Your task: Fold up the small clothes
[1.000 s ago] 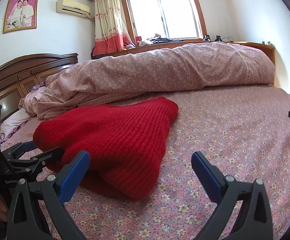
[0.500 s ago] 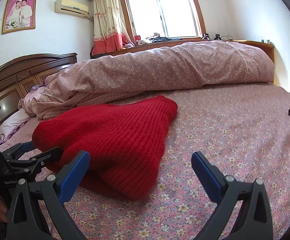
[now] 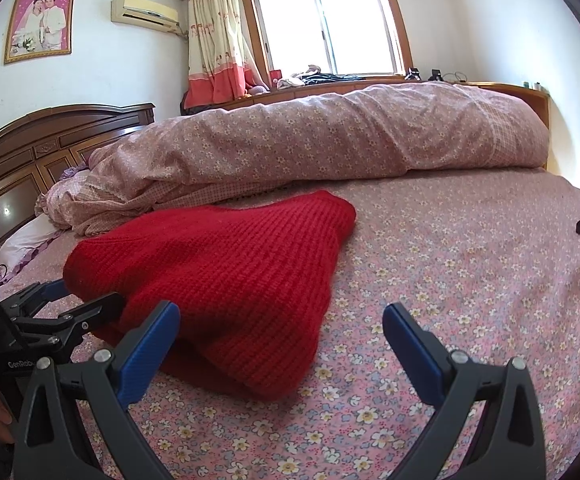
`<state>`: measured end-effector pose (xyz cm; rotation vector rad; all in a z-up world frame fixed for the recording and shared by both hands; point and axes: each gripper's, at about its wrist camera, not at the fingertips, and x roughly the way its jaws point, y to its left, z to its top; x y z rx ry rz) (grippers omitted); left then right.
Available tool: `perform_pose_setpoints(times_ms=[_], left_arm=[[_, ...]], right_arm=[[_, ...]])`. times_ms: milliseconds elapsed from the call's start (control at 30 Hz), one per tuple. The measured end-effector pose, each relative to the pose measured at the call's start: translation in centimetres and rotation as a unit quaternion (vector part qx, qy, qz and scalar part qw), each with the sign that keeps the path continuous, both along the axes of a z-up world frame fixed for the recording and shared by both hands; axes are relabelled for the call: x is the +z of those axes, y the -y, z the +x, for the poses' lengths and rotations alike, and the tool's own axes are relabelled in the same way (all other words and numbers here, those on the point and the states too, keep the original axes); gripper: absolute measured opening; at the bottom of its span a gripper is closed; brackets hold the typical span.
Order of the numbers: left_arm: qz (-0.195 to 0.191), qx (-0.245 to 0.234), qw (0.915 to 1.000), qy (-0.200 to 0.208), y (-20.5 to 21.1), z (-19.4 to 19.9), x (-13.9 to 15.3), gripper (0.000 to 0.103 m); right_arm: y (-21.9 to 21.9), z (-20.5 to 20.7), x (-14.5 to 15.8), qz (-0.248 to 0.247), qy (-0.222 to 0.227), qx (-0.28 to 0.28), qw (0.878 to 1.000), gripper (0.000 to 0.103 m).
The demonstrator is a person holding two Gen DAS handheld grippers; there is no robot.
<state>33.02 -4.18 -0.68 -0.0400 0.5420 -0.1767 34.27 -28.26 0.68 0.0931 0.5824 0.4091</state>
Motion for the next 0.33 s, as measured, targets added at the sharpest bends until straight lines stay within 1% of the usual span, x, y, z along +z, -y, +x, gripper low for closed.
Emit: perform_pose_setpoints(times_ms=[333], left_arm=[[0.002, 0.001, 1.0, -0.002, -0.04, 0.07, 0.0, 0.099]], right_arm=[[0.01, 0.03, -0.05, -0.001, -0.003, -0.002, 1.0, 0.103]])
